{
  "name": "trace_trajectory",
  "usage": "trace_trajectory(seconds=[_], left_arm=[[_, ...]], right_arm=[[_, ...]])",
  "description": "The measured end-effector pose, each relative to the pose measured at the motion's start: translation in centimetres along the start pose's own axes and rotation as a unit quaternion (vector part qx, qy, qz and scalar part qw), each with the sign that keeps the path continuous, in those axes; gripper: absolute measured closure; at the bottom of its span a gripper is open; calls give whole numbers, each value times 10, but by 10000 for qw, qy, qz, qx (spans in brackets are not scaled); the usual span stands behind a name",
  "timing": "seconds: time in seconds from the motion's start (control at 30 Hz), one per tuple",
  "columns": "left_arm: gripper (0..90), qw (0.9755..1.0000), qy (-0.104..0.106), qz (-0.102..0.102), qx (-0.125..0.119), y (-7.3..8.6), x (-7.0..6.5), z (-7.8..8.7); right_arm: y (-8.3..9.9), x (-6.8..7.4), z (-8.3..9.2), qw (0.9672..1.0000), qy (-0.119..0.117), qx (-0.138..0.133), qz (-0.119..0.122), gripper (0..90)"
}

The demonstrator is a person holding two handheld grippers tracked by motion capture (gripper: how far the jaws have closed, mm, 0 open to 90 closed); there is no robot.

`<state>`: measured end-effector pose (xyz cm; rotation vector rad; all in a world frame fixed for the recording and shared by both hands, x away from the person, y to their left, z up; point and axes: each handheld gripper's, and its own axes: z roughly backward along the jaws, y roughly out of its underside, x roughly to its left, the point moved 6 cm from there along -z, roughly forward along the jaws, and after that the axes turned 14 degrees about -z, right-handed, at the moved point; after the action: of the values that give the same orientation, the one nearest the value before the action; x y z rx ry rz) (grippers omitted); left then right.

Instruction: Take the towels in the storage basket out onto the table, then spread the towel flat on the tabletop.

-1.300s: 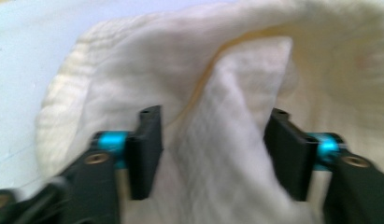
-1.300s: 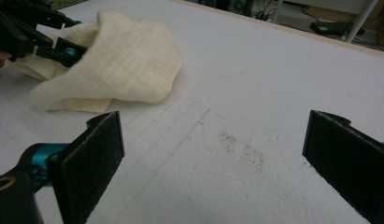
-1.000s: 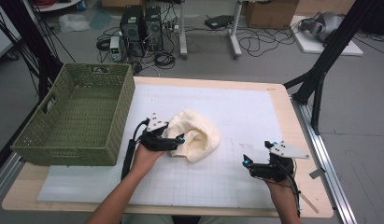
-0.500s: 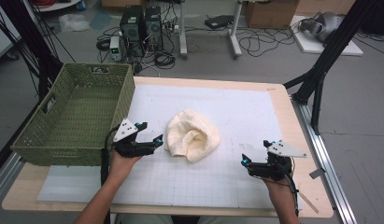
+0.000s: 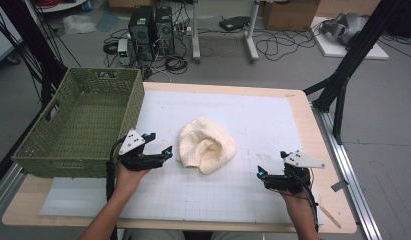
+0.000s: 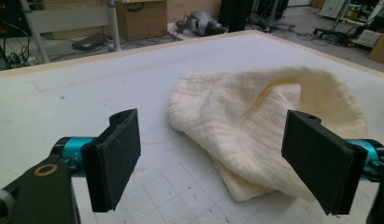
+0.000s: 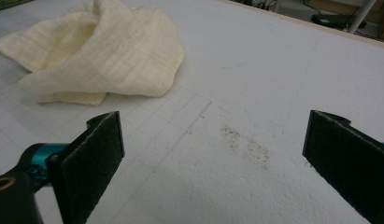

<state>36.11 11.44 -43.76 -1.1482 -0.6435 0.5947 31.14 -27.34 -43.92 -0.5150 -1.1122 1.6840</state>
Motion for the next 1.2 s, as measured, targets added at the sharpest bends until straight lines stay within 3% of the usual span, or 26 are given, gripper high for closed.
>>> trace_trajectory(seconds=[0.13,0.4,0.7,0.77,0.97,1.2], left_arm=[[181,9999,-84,45,-31,-1,2,0],[181,10000,-57,52,19,1,2,-1],[181,9999,-114,82,98,5,5,5],[182,9998,-149,62,107,5,6,7],[182,9998,-142,-20,147,5,4,11],[183,9999,-35,-50,143,6,0,9]], right_arm=[[0,3,0,10000,-17,-9,21,45],[-1,1,2,10000,-5,-36,-26,45],[-5,14,-6,9997,-223,17,85,44],[-8,22,-12,9989,-448,76,80,44],[-15,41,-22,9969,-717,143,275,39],[-32,69,-48,9929,-1033,311,511,55]])
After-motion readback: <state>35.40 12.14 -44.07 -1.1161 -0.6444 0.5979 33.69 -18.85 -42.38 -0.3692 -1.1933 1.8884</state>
